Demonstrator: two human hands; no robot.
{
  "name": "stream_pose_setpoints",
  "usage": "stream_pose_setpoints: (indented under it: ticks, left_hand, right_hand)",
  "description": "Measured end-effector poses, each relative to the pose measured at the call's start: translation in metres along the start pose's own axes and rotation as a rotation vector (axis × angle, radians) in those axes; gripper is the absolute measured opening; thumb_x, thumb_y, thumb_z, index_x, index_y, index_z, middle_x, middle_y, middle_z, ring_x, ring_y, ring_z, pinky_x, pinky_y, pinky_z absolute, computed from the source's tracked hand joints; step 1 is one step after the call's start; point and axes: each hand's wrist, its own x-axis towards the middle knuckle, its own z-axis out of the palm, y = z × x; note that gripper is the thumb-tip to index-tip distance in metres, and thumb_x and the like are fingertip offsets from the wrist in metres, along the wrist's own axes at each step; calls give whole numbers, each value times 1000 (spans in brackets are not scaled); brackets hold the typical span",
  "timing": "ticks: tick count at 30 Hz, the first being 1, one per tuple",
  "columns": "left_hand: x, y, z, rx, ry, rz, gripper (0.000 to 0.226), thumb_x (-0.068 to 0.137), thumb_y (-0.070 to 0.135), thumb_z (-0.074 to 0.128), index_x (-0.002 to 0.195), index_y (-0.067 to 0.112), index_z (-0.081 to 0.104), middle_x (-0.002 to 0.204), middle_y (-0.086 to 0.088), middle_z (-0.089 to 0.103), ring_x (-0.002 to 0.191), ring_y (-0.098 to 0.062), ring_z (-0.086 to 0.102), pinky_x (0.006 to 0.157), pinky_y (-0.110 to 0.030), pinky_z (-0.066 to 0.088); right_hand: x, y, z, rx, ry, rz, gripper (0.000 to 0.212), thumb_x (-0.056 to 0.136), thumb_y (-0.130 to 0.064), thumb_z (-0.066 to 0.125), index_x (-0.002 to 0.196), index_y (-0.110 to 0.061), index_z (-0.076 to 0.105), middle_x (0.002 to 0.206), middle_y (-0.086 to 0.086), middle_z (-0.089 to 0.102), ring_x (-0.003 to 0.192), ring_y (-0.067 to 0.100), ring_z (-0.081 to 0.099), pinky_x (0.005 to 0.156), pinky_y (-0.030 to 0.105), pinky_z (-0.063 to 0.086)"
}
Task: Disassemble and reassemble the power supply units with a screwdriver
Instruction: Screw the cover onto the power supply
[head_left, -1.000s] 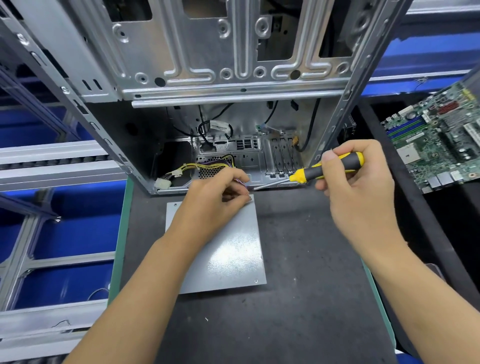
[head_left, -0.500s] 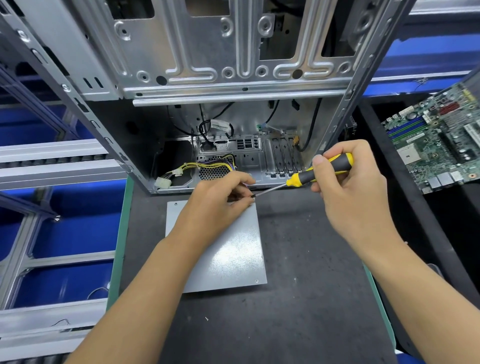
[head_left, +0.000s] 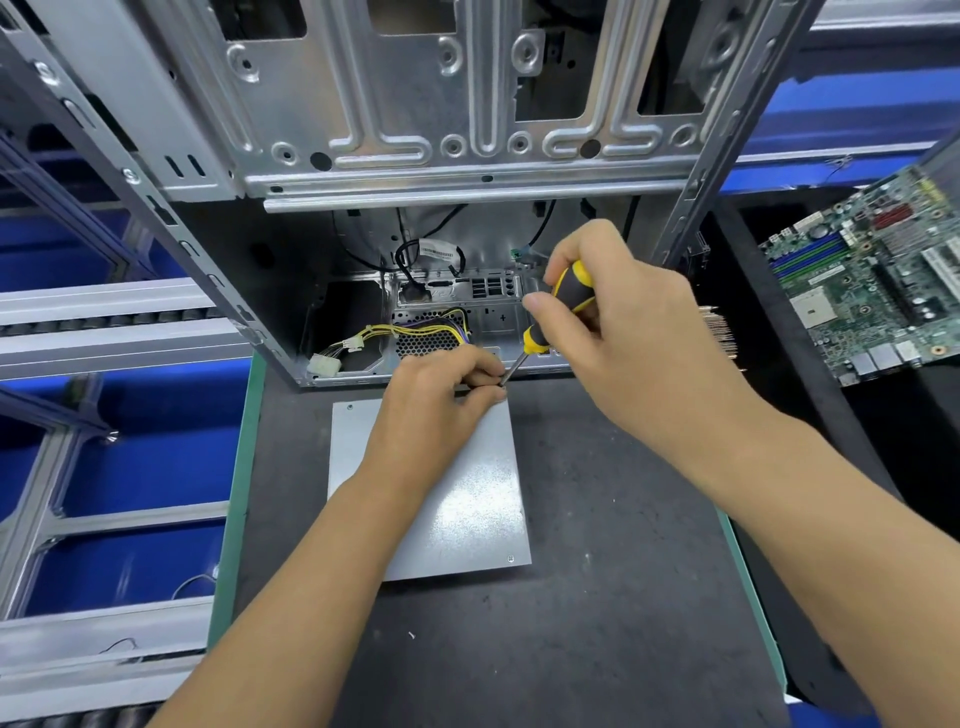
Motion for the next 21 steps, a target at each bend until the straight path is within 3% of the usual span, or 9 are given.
stream_pose_setpoints:
  ticks: [3, 6, 9, 13, 17, 21]
  left_hand:
    - [0, -1, 1, -13, -5, -8, 18, 74, 1, 84, 89, 7, 74, 79, 2, 74, 75, -7, 69, 81, -17, 50]
    - [-3, -2, 1, 3, 13, 12, 19, 75, 4, 84, 91, 10, 75, 81, 4, 75, 78, -8, 72, 88, -33, 53]
    - [-5, -3, 3, -19, 23, 8, 18, 76, 5, 81, 93, 10, 75, 83, 4, 75, 80, -10, 72, 84, -48, 56]
    - [-7, -3, 4, -14, 36, 23, 17, 77, 3, 80, 93, 9, 76, 84, 4, 77, 80, -7, 71, 83, -44, 56]
    - [-8, -2, 5, 44, 66, 65, 12, 76, 0, 80, 84, 6, 74, 73, 3, 74, 65, -4, 61, 73, -21, 45]
    - [-9, -1, 5, 21, 68, 36, 19, 76, -1, 80, 94, 6, 75, 77, 3, 76, 75, -10, 70, 80, -32, 52]
  right_hand:
    - [4, -5, -1, -46, -42, -31, 19, 97, -30, 58, 98, -21, 42, 75, -3, 61, 68, 19, 58, 67, 43, 50]
    - [8, -11, -4, -88, -96, -65, 18, 97, -29, 58, 99, -19, 44, 75, -5, 60, 68, 19, 56, 68, 41, 50]
    - [13, -19, -6, -135, -176, -115, 18, 97, -29, 58, 99, -20, 43, 78, -7, 58, 71, 22, 54, 69, 41, 49]
    - [20, -28, -7, -173, -273, -121, 20, 96, -30, 57, 96, -25, 38, 82, -7, 54, 75, 26, 55, 71, 42, 49]
    - [25, -32, -10, -194, -337, -123, 17, 87, -20, 54, 96, -23, 39, 80, -7, 50, 72, 24, 55, 67, 44, 50]
    - [35, -37, -15, -299, -367, -113, 17, 87, -22, 57, 92, -25, 41, 77, -10, 48, 77, 25, 55, 70, 43, 51]
